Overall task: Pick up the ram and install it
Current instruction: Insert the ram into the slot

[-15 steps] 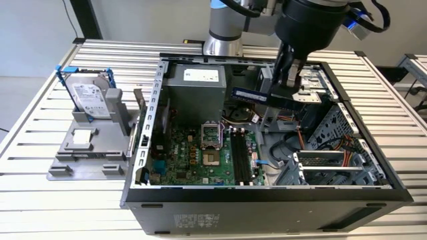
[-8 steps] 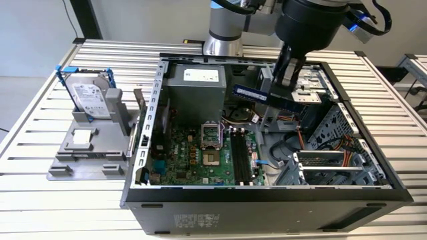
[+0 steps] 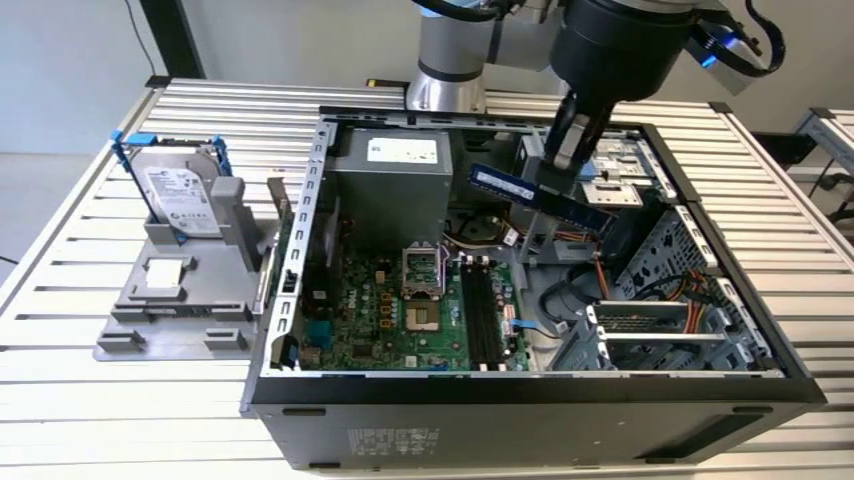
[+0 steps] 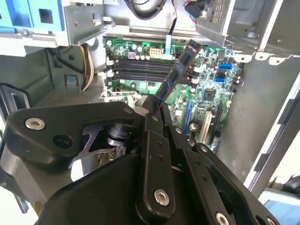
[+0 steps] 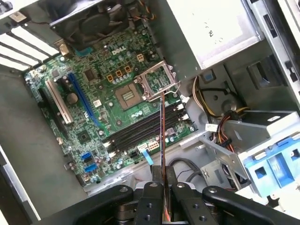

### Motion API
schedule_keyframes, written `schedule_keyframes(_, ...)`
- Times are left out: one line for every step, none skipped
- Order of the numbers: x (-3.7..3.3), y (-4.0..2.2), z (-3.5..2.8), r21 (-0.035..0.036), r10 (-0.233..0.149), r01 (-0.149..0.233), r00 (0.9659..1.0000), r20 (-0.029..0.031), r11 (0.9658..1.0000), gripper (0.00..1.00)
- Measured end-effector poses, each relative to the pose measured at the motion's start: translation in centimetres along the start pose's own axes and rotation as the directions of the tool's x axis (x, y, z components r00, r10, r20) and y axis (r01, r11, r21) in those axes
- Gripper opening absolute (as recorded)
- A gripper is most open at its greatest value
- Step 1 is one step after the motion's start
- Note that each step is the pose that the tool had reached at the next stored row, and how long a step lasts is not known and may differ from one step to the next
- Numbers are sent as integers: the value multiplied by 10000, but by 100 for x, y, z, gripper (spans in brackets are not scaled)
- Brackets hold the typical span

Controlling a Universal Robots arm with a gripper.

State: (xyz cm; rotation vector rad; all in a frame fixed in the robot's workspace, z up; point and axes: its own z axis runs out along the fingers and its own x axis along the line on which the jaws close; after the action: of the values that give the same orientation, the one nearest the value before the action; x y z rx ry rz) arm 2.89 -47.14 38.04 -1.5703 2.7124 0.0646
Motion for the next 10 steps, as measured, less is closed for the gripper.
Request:
schedule_keyframes(0, 0, 0, 4, 143, -143, 9999, 5, 9999, 0)
schedule_keyframes(0, 0, 0, 7, 270, -270, 9996, 9, 9996, 0)
schedule_keyframes(0, 0, 0, 12, 389, -389, 9992, 13, 9992, 0)
schedule_keyframes(0, 0, 0, 17, 503, -503, 9987, 18, 9987, 0)
schedule_keyframes(0, 0, 0, 24, 623, -623, 9981, 24, 9981, 0)
schedule_keyframes(0, 0, 0, 34, 736, -736, 9973, 31, 9973, 0)
schedule_keyframes(0, 0, 0, 44, 841, -841, 9965, 38, 9964, 0)
schedule_keyframes(0, 0, 1, 54, 946, -946, 9955, 45, 9955, 0)
schedule_keyframes(0, 0, 1, 65, 1051, -1052, 9944, 52, 9944, 0)
schedule_keyframes(0, 0, 0, 74, 1170, -1171, 9931, 57, 9931, 0)
